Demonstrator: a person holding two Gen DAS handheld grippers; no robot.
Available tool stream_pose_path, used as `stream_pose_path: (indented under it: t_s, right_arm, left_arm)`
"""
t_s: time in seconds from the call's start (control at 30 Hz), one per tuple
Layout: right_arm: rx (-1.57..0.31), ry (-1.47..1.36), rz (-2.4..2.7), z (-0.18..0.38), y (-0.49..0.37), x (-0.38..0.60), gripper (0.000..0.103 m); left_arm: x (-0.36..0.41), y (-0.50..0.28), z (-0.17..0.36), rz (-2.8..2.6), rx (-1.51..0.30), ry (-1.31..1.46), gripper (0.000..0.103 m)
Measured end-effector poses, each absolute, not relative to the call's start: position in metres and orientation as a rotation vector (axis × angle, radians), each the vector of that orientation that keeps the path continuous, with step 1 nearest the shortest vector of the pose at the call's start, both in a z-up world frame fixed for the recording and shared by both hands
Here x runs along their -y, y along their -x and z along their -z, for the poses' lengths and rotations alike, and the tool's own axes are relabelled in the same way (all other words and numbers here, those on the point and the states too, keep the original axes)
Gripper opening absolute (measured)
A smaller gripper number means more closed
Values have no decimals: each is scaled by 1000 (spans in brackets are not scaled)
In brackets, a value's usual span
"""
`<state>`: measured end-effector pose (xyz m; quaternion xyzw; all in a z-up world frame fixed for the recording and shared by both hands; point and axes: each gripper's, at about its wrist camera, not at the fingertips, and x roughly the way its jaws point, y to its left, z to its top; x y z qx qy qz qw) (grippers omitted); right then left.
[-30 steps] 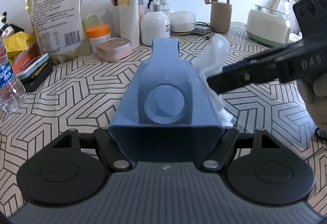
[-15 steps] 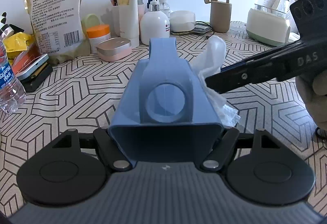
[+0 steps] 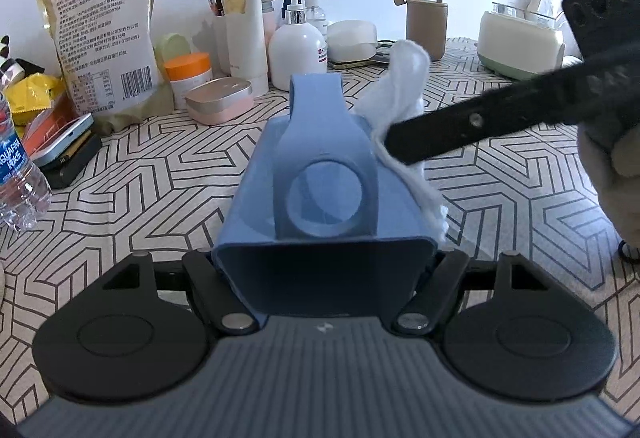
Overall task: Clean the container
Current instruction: 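Sweep the tissue back and forth over the container's side, right tool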
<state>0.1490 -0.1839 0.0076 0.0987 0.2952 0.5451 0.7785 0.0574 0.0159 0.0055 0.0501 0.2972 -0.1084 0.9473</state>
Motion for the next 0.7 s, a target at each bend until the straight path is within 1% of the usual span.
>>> stream_pose_path:
  t_s: [0.07,0.4,0.57,0.7]
  right_arm:
    - [-648,-226,-1153,-6,-154,186,31]
    - [-658,-197,-1117,-3,-155,186,32]
    - [-707,-161,-1091,5,-156,181,32]
    - [-705,-150,-1086,5,-155,180,32]
  left_arm:
    - [-16,-57,-6,221,-606,-100,74]
    - [-18,-57,-4,220,-608,-93,74]
    - [-17,-57,-4,214,-609,-97,74]
    - [-18,-57,-4,216,-611,-93,74]
